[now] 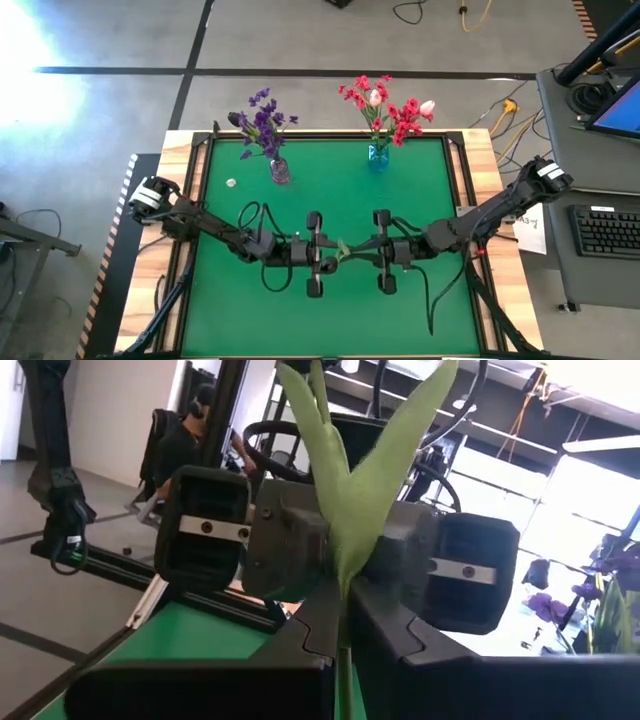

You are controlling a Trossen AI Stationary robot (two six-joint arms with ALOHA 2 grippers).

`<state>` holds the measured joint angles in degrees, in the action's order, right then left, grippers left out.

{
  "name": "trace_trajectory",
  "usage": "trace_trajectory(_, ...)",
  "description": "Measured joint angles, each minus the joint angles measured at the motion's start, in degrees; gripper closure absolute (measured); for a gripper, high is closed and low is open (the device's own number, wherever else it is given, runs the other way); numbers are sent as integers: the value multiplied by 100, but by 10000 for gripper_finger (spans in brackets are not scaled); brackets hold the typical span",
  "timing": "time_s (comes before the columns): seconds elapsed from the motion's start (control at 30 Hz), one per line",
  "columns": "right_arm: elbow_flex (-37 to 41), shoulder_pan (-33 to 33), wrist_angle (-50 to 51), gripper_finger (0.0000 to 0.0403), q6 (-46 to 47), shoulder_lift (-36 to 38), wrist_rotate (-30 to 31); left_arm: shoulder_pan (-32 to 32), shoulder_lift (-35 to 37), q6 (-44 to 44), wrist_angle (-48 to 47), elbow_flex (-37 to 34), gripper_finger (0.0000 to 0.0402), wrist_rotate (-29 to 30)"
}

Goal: Sort flowers into vase by color
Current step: Put the black flower into the violet vase

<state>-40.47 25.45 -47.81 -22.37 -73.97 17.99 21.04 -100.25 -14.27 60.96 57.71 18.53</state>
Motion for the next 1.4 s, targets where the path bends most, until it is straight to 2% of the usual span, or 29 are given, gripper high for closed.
trace_trajectory(0.17,2,0,0,385,57,0,0,-11,1,-25,-2,-2,394,1)
trace_trajectory(0.3,2,2,2,354,194,0,41,-9,2,-25,-1,-2,390,36)
trace_trajectory(0.43,6,4,18,309,225,6,597,-20,26,-28,-45,-4,398,223)
trace_trajectory(0.6,11,0,70,259,291,54,1236,-17,266,-29,-626,-7,400,943)
trace_trajectory(0.87,11,0,125,208,282,77,1692,-15,837,-27,-1757,-11,400,1836)
trace_trajectory(0.93,11,0,124,200,287,79,1732,-15,1037,-27,-2091,-11,400,2212)
trace_trajectory(1.07,11,0,138,189,289,81,1970,-33,1584,48,-2990,-13,400,3361)
trace_trajectory(1.13,11,0,175,186,289,83,1974,-152,2022,202,-3504,-13,400,3668)
trace_trajectory(1.3,11,-9,192,182,309,83,1970,-878,3167,988,-5078,-11,401,2932)
trace_trajectory(1.4,11,-35,217,182,304,83,1966,-1403,3620,1363,-6013,-11,401,2894)
